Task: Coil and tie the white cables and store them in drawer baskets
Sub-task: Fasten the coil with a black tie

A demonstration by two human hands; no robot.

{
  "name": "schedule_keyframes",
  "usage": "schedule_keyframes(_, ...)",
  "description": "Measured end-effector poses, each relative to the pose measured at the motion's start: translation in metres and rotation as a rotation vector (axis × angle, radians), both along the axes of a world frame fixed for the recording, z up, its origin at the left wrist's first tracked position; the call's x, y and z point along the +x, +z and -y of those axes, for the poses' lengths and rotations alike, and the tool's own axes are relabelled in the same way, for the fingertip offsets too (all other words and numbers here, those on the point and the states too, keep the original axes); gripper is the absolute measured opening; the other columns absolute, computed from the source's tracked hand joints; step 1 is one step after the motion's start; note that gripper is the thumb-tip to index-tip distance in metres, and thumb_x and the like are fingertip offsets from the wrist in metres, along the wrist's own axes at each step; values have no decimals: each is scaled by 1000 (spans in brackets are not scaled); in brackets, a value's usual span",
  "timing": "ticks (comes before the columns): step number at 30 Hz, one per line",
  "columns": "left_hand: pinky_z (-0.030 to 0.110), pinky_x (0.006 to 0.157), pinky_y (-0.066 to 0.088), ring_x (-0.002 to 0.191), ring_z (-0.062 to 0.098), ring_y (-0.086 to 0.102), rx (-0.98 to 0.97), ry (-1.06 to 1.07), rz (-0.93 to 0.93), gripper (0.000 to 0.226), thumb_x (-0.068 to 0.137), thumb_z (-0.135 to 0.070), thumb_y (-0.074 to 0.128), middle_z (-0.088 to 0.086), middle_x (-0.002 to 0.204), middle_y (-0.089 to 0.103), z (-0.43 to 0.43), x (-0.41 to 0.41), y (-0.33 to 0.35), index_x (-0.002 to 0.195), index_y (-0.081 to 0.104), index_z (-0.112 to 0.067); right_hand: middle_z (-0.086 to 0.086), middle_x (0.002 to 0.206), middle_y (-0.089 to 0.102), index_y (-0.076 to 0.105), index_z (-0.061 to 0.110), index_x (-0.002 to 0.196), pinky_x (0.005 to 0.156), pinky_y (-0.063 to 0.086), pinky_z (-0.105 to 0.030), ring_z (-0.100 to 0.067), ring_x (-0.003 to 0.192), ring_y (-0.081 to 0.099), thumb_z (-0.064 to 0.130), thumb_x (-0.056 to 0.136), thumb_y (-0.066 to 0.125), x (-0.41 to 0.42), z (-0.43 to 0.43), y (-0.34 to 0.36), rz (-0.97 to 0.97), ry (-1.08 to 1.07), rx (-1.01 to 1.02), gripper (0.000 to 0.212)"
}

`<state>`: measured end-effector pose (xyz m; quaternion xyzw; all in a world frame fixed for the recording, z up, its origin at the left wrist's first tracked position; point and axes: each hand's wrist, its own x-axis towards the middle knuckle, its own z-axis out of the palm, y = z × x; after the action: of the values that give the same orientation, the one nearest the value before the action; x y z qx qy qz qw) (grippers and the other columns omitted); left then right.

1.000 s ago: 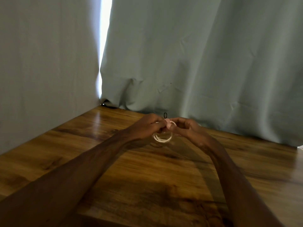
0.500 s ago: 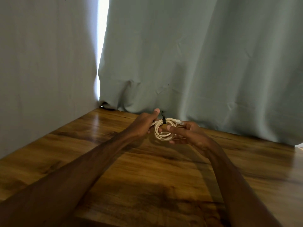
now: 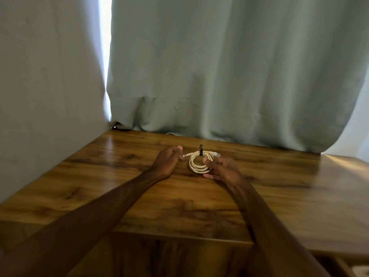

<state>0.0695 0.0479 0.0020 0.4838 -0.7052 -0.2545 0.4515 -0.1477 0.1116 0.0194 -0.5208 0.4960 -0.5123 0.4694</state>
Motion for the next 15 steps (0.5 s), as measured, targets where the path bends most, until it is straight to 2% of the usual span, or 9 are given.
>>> schedule_keyframes(4, 31, 88, 48, 91, 10, 66, 2, -13, 2, 41, 108, -39, 43, -4, 92, 74, -26, -22, 3, 87, 72, -18, -13, 106, 78, 78, 9, 106, 87, 62, -37, -25, 98, 75, 28, 87, 80, -26, -46, 1, -3, -53, 26, 27)
schedule_keyframes(7, 35, 83, 50, 89, 13, 65, -15, -105, 52, 35, 107, -38, 43, -3, 92, 71, -61, -58, 9, 91, 69, -20, -10, 94, 79, 76, 5, 97, 81, 64, -31, -20, 84, 76, 26, 89, 78, -53, -85, 6, -4, -93, 72, 23)
schedule_keyframes(9, 38, 79, 52, 87, 14, 65, -21, -167, 83, 34, 106, -43, 42, -4, 91, 70, -84, -88, 16, 92, 66, -23, -15, 97, 78, 75, 1, 100, 78, 64, -30, -22, 85, 75, 24, 91, 76, -76, -113, 14, -54, -100, 83, 25)
schedule_keyframes(12, 39, 80, 54, 85, 15, 66, -53, -228, 122, 44, 97, -56, 38, -4, 90, 70, -111, -134, 29, 91, 65, -22, -21, 102, 78, 74, -4, 107, 76, 65, -33, -29, 89, 76, 24, 89, 79, -116, -152, 25, -92, -198, 65, 34)
schedule_keyframes(15, 34, 69, 47, 78, 17, 61, -78, -297, 183, 40, 104, -47, 43, -2, 83, 66, -140, -183, 39, 87, 64, -17, -18, 99, 79, 73, -2, 109, 80, 64, -38, -26, 85, 77, 25, 87, 81, -159, -194, 32, -84, -312, 37, 36)
